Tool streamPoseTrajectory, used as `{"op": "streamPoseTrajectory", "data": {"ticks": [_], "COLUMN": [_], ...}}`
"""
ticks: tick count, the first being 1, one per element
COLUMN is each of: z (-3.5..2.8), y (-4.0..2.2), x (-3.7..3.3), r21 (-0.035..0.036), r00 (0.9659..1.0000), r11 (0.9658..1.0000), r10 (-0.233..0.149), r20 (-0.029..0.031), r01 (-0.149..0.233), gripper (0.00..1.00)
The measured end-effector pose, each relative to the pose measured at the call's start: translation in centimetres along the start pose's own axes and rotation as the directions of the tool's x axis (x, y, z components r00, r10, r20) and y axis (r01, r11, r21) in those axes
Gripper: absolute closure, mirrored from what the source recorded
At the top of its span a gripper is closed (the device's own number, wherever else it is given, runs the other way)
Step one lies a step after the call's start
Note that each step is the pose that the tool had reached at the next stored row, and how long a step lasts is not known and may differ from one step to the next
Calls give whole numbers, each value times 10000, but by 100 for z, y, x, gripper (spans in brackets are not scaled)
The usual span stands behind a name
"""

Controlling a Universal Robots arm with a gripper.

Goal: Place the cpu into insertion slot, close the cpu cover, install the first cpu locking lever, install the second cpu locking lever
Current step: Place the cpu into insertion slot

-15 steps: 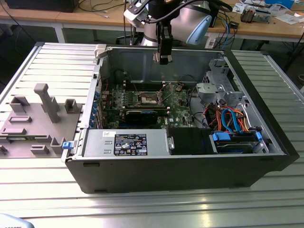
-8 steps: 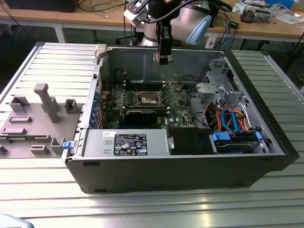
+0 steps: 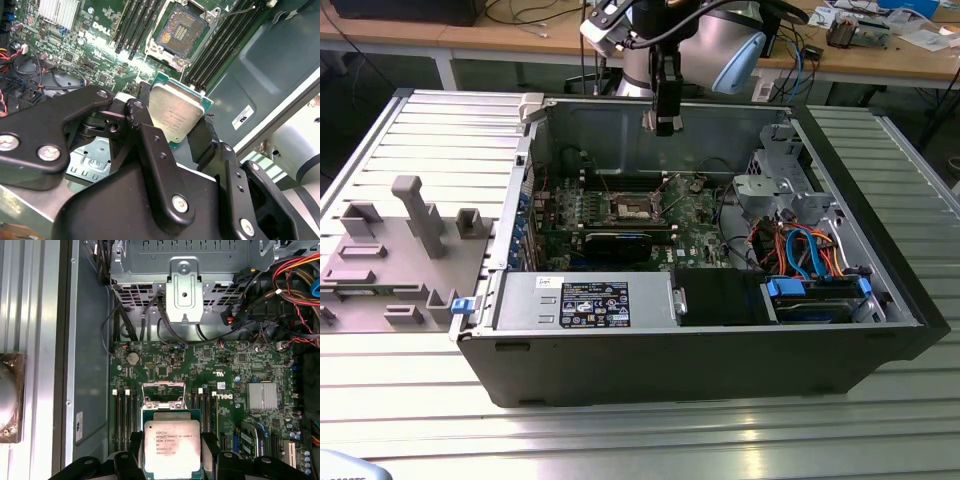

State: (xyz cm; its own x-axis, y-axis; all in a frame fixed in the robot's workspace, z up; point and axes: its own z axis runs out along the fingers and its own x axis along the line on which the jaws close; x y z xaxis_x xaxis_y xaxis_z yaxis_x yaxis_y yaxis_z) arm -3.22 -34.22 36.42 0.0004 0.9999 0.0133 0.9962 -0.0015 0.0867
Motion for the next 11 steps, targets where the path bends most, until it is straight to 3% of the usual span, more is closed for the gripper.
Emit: {"op": "streamPoseTrajectory", "data": {"ticks": [11], "z": [0], "y": [0], "x": [0], "r21": [-2], "r00": [9999], "r11": [9999], "r10": [154], "r20": [13], "r01": [-154], "gripper": [45]}}
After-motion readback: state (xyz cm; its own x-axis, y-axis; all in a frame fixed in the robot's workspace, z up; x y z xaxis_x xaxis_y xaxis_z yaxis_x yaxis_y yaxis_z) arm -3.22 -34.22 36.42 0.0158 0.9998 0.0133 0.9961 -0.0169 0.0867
